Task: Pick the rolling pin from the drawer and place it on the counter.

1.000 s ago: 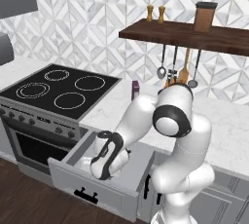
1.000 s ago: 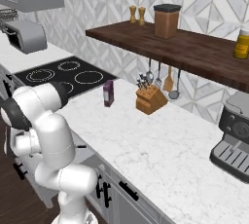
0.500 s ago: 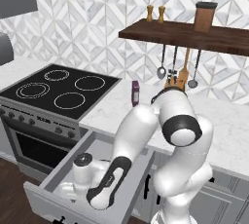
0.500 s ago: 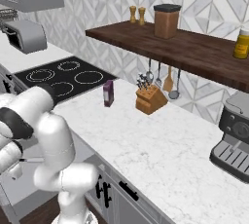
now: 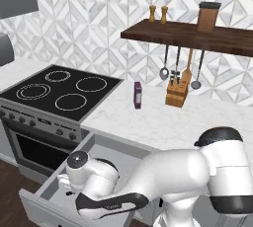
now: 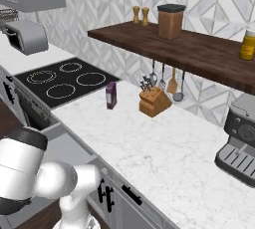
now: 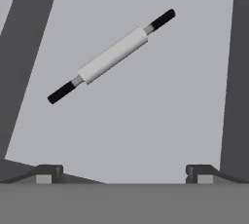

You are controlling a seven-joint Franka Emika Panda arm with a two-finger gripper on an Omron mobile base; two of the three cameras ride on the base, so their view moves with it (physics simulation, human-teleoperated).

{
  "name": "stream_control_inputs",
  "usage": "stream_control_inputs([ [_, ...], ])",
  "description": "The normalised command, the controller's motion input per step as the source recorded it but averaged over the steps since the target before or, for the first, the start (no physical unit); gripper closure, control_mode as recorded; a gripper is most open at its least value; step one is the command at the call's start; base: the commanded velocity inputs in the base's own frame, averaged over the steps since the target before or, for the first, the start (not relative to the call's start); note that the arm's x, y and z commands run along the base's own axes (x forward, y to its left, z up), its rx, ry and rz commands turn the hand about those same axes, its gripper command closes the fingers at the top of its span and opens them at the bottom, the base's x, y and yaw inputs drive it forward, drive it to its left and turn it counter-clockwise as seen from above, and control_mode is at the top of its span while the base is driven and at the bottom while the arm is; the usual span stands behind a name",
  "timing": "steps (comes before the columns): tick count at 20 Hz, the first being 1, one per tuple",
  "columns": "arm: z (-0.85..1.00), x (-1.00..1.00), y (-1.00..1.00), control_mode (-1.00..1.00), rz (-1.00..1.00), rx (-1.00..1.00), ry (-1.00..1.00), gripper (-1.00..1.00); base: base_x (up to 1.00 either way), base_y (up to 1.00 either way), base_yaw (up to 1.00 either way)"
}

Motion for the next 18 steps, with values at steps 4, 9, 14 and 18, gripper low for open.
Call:
stream_control_inputs([
  [4, 0.01, 0.22, -0.56, -1.0, -0.02, 0.0, -0.1, -1.0, 0.0, 0.0, 0.0],
  [9, 0.0, 0.35, -0.06, -1.0, 0.0, 0.0, -0.01, -1.0, 0.0, 0.0, 0.0],
  [14, 0.0, 0.49, 0.0, -1.0, 0.0, 0.0, 0.1, -1.0, 0.0, 0.0, 0.0],
  [18, -0.12, 0.38, 0.14, -1.0, 0.0, -0.04, 0.11, -1.0, 0.0, 0.0, 0.0],
])
